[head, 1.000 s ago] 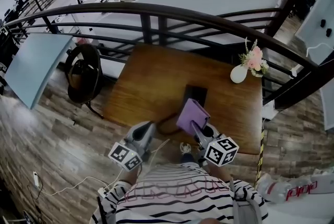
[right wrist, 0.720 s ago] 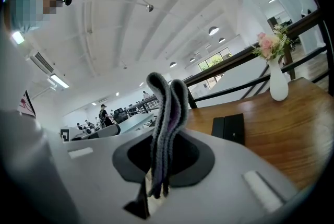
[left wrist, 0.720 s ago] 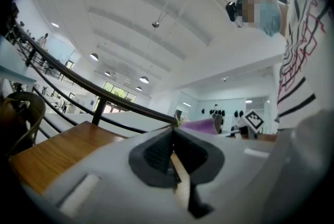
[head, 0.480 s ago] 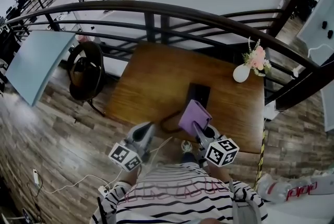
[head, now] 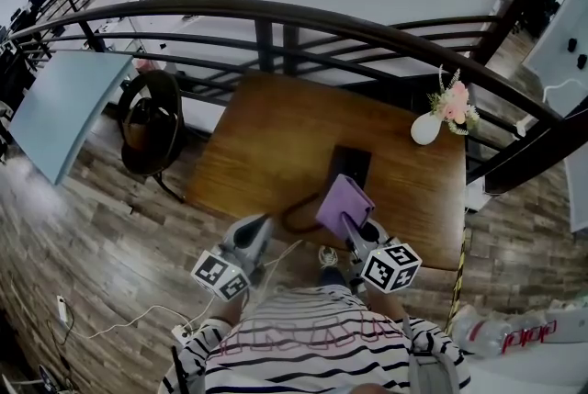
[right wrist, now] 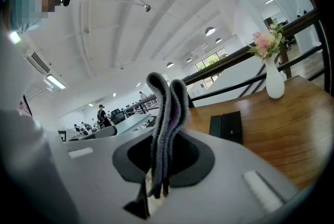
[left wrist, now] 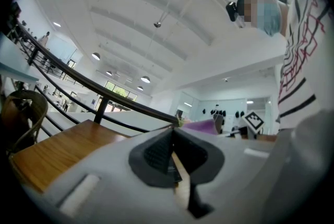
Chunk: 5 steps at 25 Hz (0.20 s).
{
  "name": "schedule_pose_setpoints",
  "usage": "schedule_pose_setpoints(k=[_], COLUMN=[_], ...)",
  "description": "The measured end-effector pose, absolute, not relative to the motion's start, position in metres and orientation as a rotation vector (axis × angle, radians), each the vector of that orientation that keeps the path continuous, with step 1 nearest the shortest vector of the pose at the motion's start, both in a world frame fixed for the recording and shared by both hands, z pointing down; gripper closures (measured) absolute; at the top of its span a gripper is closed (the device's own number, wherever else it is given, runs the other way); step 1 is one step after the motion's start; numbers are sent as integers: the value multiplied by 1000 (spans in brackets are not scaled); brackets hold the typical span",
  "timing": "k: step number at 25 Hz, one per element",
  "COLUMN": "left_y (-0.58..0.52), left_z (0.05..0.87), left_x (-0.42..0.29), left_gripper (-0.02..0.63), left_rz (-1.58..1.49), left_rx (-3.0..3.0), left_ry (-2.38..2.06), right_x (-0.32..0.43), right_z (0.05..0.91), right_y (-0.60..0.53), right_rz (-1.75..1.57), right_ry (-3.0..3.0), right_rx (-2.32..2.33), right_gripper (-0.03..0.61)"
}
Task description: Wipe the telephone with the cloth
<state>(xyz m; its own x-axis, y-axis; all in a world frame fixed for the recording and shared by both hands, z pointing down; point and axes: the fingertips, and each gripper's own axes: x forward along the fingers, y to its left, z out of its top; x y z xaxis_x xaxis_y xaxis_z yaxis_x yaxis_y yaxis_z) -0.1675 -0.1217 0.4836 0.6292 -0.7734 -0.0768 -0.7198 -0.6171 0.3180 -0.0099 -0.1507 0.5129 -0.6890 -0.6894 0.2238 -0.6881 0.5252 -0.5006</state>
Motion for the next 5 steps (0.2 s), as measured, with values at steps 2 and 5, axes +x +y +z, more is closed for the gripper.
schedule_pose_setpoints(k=[2, 5], left_y=[-124, -127], left_z=[482, 481], left_x=[-165, -162], left_gripper=[612, 612], left_rz=[-303, -303], left_rx=[2588, 2587], left_ry=[-1212, -1207], right_x=[-9, -6], right_z=[512, 511], right_y=[-153, -156], right_rz=[-899, -900], right_ry=[2740, 2740], right_rx=[-1239, -1240], right_gripper=[540, 540])
